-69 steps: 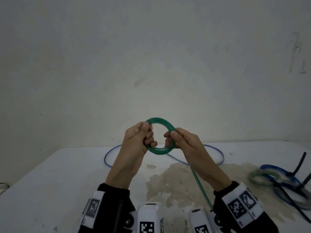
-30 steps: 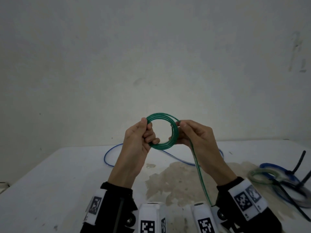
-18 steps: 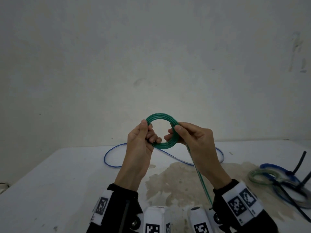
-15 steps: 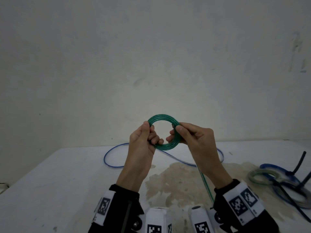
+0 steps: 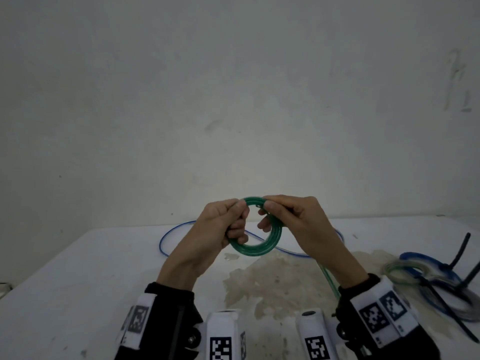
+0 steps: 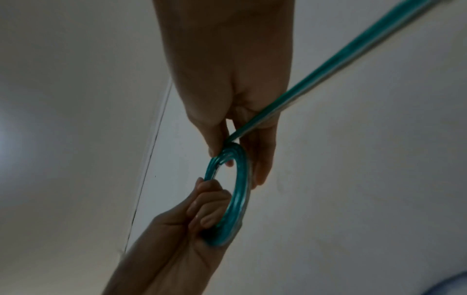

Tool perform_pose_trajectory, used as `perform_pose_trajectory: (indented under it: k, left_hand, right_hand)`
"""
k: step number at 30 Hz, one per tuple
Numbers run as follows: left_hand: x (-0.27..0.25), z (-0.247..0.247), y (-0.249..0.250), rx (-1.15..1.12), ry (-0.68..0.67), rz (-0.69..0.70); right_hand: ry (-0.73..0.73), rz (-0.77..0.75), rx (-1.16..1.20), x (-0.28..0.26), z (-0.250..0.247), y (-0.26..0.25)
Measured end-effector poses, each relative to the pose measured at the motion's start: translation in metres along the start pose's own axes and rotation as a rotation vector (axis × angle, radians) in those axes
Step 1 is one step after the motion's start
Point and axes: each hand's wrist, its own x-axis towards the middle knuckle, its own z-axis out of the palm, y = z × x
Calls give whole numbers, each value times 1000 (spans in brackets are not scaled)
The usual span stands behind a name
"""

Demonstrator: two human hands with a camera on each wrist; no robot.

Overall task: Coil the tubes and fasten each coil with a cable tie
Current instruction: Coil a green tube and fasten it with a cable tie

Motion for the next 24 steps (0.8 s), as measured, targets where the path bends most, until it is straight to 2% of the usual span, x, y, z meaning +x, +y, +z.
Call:
perform_pose_trajectory:
  k: [3,6,9,12,14,16,19,24]
  left_hand:
    - [2,8,-1,-103,45,58]
    - [5,13,-4,-212,110,88]
    - [8,18,-8,-275,198,129]
    - [10,18,-12,-329,279,173]
    - [10,16,-13,-358,286,153]
    - [10,13,-12,-374,231,95]
    - [6,7,-7,-249,117,41]
    - [0,-7,-1,191,40,168]
  right_hand:
    - [51,154,312,-1,4,-6]
    - [154,223,458,-2,9,-7]
    - [253,226,422,-4,14,-6]
    - [201,250,389,-6,19,-4]
    - [179,250,389,-6,20,-4]
    - [193,239,402,-5,19,-3]
    - [205,211,394,-4,15,1]
    - [144,104,198,-3,12,-2]
